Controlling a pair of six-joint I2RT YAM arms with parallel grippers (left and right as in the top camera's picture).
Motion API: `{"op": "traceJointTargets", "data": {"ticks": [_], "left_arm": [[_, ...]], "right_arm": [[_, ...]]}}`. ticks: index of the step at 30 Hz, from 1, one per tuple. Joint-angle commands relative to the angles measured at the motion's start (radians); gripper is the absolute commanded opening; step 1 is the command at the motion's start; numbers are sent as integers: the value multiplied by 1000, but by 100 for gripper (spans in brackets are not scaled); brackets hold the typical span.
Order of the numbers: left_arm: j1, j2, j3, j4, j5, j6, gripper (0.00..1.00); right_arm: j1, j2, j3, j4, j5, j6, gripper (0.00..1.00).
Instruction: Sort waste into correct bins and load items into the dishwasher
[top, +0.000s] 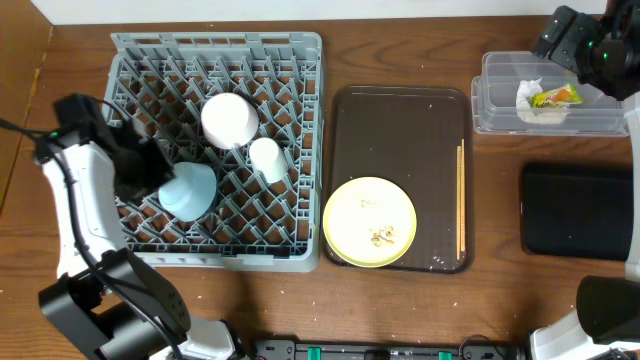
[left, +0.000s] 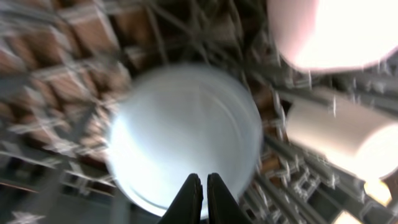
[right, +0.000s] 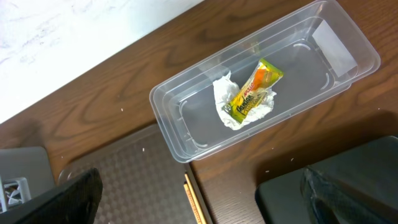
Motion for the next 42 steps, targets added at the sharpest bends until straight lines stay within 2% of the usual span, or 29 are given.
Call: {"op": "traceJointTargets", "data": {"ticks": [1,13,21,26,28,30,33,35,39,42], "left_arm": [[16,-12,11,-8,-58,-24,8],[-92,-8,-162,45,-27,-53,8],[-151,-11,-159,44,-21,-57,8],[-150,-35,-92,11,-18,-57,8],[-150,-58,-61,11,30,-57,8],[-150,-88,-37,42,146,-56,17],[-150,-129,-34,135,388,-57,61],[-150,-145,-34,208,547,-57,76],[-159,-148,-34,321,793,-56,79],[-196,-149,-34,366,845,-58,80]], "right_arm": [[-3,-1,6,-2,3,0,99],[-3,-1,6,-2,3,0,99],[-3,-1,6,-2,3,0,99],[-3,-1,6,-2,3,0,99],[-3,-1,6,-2,3,0,99],[-3,-1,6,-2,3,0,99],[-3,-1,6,-2,3,0,99],[-3,-1,6,-2,3,0,99],[-3,-1,6,-2,3,0,99],[-3,-1,6,-2,3,0,99]]}}
